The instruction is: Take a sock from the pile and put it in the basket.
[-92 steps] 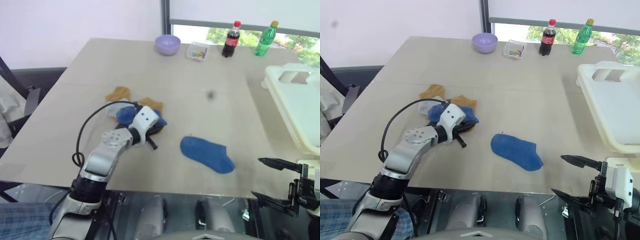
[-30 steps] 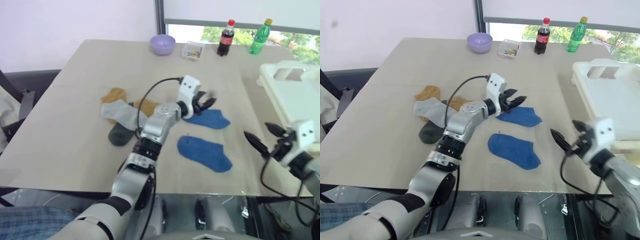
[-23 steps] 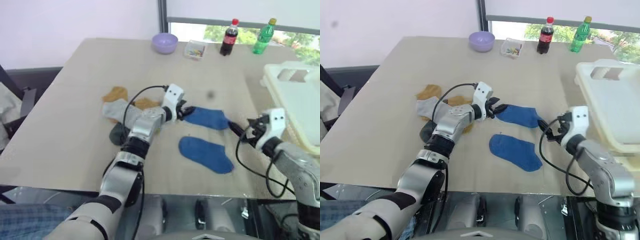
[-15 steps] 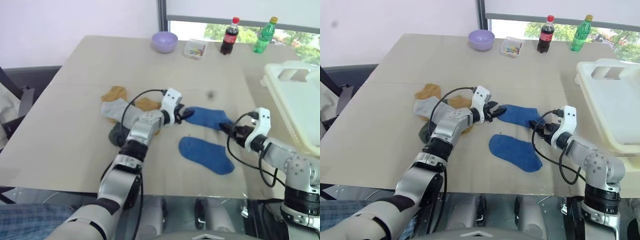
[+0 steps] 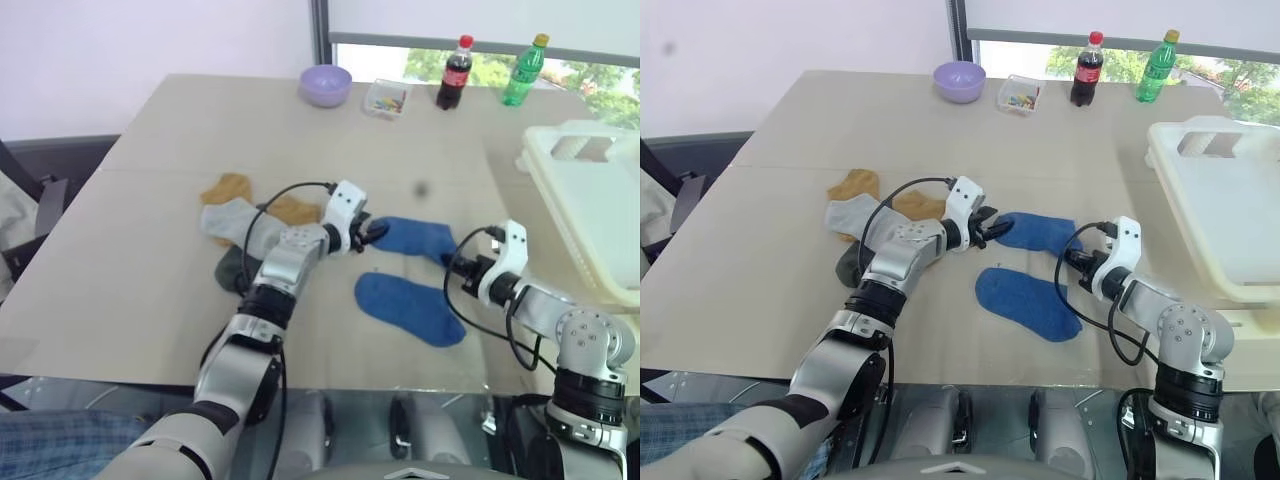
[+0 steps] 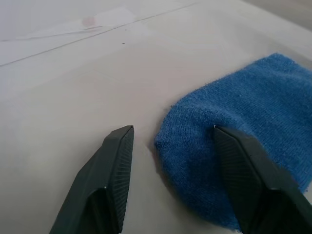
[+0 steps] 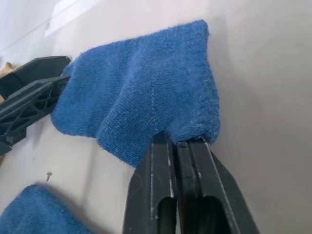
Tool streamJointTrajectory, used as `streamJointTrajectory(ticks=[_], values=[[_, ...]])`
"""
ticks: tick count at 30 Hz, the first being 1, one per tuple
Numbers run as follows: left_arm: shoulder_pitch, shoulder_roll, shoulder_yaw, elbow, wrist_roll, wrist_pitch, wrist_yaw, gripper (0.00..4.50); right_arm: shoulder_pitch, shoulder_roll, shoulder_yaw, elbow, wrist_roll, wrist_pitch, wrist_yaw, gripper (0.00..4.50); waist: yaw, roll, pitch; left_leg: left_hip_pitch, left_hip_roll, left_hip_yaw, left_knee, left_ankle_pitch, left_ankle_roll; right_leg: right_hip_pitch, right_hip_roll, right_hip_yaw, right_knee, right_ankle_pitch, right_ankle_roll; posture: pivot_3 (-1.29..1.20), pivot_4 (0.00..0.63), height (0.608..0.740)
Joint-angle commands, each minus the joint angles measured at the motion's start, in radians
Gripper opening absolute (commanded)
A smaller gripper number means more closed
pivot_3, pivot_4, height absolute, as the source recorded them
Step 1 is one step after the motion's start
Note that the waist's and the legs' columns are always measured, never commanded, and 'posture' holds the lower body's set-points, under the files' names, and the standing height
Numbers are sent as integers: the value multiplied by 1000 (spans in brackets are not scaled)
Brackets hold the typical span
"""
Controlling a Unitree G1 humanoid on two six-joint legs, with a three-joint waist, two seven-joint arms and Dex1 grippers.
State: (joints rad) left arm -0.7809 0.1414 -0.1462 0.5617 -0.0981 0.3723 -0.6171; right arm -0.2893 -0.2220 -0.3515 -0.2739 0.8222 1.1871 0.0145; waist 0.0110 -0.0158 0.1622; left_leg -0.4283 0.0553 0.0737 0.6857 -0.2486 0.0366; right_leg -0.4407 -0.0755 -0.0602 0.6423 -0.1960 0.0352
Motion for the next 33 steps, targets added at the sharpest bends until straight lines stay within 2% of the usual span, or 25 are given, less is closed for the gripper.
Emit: streamJointTrajectory(ticks=[1,3,4,11,17,25,29,33], values=[[9,-1,-18,2,15,10,-17,1063,7,-9,7,-37,-10,-28,10,0,0,0,0,0,0,0,0,0,0,0,0,0,0,0,0,0,150,736],[9,-1,-20,5,19,10,-14,126,9,-10,8,-37,-14,-34,12,0,1,0,0,0,0,0,0,0,0,0,0,0,0,0,0,0,150,736],[10,-1,-23,6,21,9,-14,29,10,-11,8,-38,-15,-38,14,0,1,0,0,0,0,0,0,0,0,0,0,0,0,0,0,0,150,736],[10,-8,1,4,12,-31,6,29,6,-25,10,-56,-24,-75,46,0,1,0,0,0,0,0,0,0,0,0,0,0,0,0,0,0,150,736],[51,-23,102,-103,-121,1,-53,29,33,-66,7,-153,5,-37,47,0,0,0,0,-2,0,0,0,0,0,-2,0,0,0,0,0,0,150,736],[235,56,155,-540,-363,253,-167,29,241,-93,-63,-474,264,66,0,0,2,0,0,-3,0,-1,0,0,0,-4,0,3,0,0,1,0,150,736],[337,135,157,-747,-442,376,-159,29,373,-143,-83,-602,439,30,-85,0,-2,0,0,-1,1,-2,0,0,0,-4,0,4,0,-1,2,0,150,736],[414,163,118,-857,-470,427,-137,29,468,-219,-78,-651,597,-60,-179,0,1,0,0,-1,1,-2,1,0,0,-3,1,5,1,-3,3,0,150,736]])
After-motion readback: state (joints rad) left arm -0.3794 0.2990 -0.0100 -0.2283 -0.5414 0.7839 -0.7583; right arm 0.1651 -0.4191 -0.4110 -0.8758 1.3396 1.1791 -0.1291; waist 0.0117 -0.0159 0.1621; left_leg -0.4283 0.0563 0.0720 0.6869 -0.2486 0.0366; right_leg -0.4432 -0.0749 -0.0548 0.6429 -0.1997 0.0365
